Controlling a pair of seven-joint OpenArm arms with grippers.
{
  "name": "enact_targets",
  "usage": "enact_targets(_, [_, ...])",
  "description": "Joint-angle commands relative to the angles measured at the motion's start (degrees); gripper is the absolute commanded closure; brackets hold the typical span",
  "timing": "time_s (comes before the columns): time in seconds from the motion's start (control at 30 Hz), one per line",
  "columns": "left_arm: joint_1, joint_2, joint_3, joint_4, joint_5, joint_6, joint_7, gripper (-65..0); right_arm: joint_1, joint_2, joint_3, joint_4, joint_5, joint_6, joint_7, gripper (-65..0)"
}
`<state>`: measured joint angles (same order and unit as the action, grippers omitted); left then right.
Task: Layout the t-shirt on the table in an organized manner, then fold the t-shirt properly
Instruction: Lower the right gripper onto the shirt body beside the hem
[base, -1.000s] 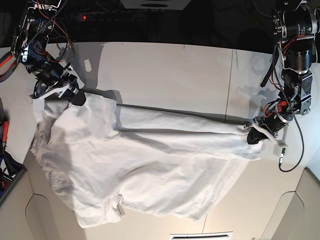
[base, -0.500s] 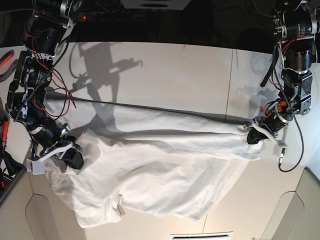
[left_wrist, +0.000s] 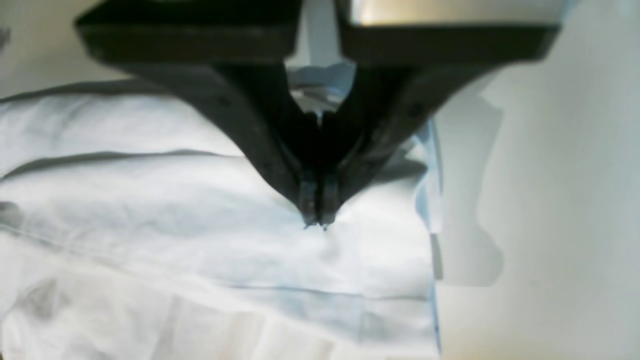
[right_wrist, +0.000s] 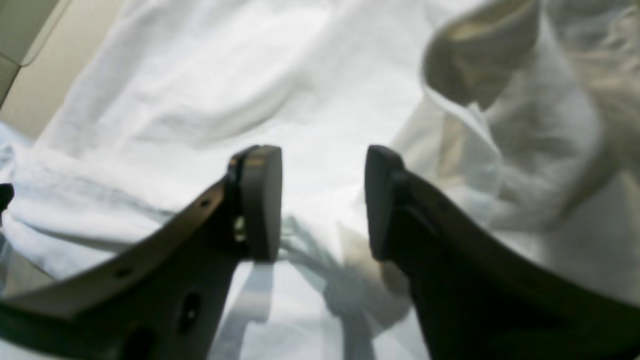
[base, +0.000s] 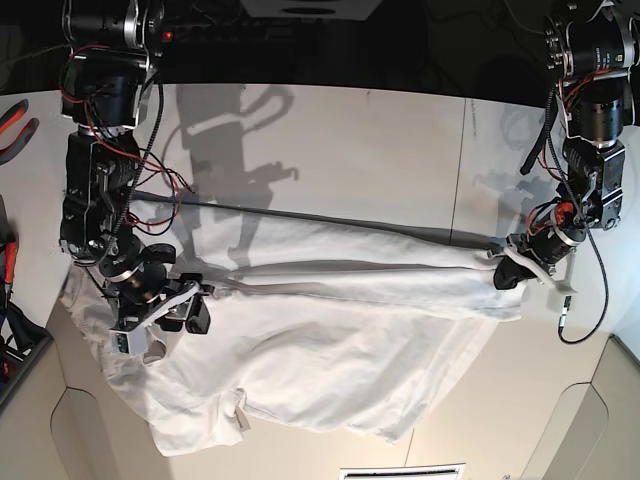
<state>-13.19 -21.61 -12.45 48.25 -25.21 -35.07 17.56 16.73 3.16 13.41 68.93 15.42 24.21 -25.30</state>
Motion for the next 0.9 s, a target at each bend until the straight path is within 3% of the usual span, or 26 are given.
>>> enact_targets(0.0, [-1.2, -1.0, -0.3, 0.9, -0.9, -0.8, -1.0, 0.0, 2.2, 0.5, 0.0, 0.0, 0.9, 0.2, 1.5, -26.9])
enact_targets(0.17, [-1.2, -1.0, -0.3, 0.9, -0.9, -0.8, -0.9, 0.0, 2.1, 0.5, 0.6, 2.3, 3.6, 0.3, 0.9, -26.7])
enact_targets(0.3, [-1.2, -1.0, -0.3, 0.9, -0.9, -0.8, -0.6, 0.0, 0.7, 0.4, 2.8, 11.1, 7.9, 3.8, -2.1, -26.5])
enact_targets(0.37, [-1.2, -1.0, -0.3, 0.9, -0.9, -0.8, -0.6, 0.0, -0.2, 0.5, 4.2, 16.8, 8.6, 4.0, -5.7, -19.5])
enact_targets(0.43, [-1.1, -1.0, -0.3, 0.9, -0.9, -0.8, -0.6, 0.0, -1.6, 0.5, 6.3, 22.9, 7.7, 2.8, -9.5, -3.8])
enact_targets(0.47, [-1.1, -1.0, -0.3, 0.9, -0.9, -0.8, -0.6, 0.0, -2.3, 0.5, 7.5, 25.6, 6.9, 2.5, -10.8, 0.0])
enact_targets(0.6, [-1.1, -1.0, -0.3, 0.9, -0.9, -0.8, -0.6, 0.0, -5.5, 0.5, 13.3, 30.7, 4.5, 2.4, -11.8, 0.0])
enact_targets(0.77, [-1.1, -0.9, -0.3, 0.9, -0.9, -0.8, -0.6, 0.0, -9.0, 0.5, 18.4, 27.2, 3.4, -5.2, -10.7, 0.0])
enact_targets(0.87, [-1.1, -1.0, -0.3, 0.9, -1.2, -0.8, -0.6, 0.0, -8.8, 0.5, 18.8, 21.1, 2.6, -6.9, -10.4, 0.0])
